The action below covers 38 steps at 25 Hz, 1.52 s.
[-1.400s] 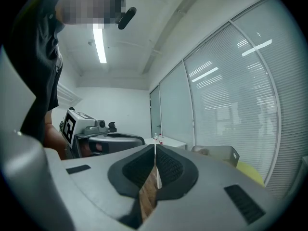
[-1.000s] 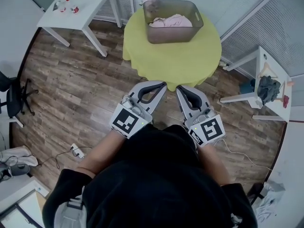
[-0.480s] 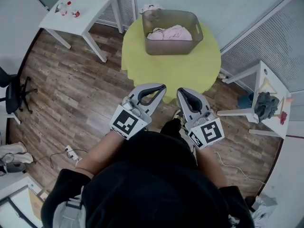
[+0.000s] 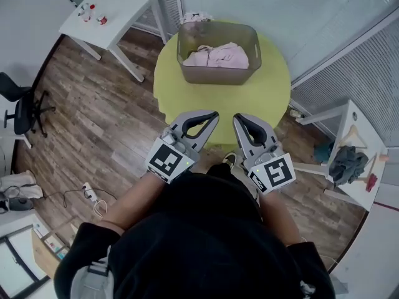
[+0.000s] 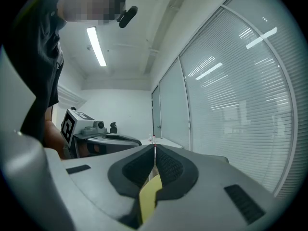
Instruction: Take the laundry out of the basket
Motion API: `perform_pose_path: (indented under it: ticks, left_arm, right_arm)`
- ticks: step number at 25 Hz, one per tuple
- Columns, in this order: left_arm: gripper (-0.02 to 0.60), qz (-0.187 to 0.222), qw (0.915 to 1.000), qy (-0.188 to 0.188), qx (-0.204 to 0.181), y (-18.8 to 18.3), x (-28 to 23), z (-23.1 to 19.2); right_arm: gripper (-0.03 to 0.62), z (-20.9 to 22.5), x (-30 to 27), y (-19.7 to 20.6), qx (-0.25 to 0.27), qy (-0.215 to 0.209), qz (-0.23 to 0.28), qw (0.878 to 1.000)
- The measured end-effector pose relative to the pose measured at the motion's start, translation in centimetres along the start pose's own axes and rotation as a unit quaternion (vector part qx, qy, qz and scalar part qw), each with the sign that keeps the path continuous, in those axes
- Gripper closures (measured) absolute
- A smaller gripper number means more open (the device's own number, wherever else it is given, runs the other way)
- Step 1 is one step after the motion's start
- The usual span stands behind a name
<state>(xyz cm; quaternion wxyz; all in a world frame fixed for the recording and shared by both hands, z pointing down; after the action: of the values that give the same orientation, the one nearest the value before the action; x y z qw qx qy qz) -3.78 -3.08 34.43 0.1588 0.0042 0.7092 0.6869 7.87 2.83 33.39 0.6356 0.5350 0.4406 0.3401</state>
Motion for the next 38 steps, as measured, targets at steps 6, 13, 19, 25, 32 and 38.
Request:
perform_pose_path:
  ticks: [6,13,19,25,32,38]
  left_arm:
    - [0.571,0.005,0.999,-0.036,0.025,-0.8,-4.9,0.9]
    - [0.571,-0.005,0.9976,-0.062,0.03,-1.6,-9.3,2.6]
    - [0.571,-0.012,0.9961,-0.081,0.031,-1.8,-11.4,3.0]
    - [0.571,-0.016,0.9952,-0.091,0.03,-1.2,-12.1,1.4]
    - [0.571,-0.002,0.993,-0.109,0.044,-0.8,-13.4,-3.2]
    - [0.571,0.013,0.9896,-0.135,0.047,0.0,-14.1,-8.4]
  right_arm:
    - [0.569,5.6,1.1,0.6,-0.009,-0.028,0.001,1.0]
    - [0.569,10.3,2.7,1.2,-0.007,-0.057,-0.002,0.998]
    - [0.569,13.2,2.7,1.6,-0.005,-0.079,-0.009,0.997]
    - [0.569,14.5,0.4,1.8,0.0,-0.101,-0.02,0.995]
    - [0.569,15.9,-4.3,1.6,0.009,-0.124,-0.04,0.991]
    - [0.569,17.6,-9.4,1.6,0.039,-0.14,-0.079,0.986]
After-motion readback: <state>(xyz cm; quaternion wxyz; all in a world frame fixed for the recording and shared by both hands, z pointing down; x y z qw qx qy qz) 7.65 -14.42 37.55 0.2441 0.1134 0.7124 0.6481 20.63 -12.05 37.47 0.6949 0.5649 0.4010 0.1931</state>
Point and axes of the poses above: the fingertips, and each gripper's own axes: x backward along the fingers, z to its right, y out of its underside, the point moved 6 cm from there along x, backward along the fingers, and after that the axes turned 6 degrees about -z, right-handed, at the moved point
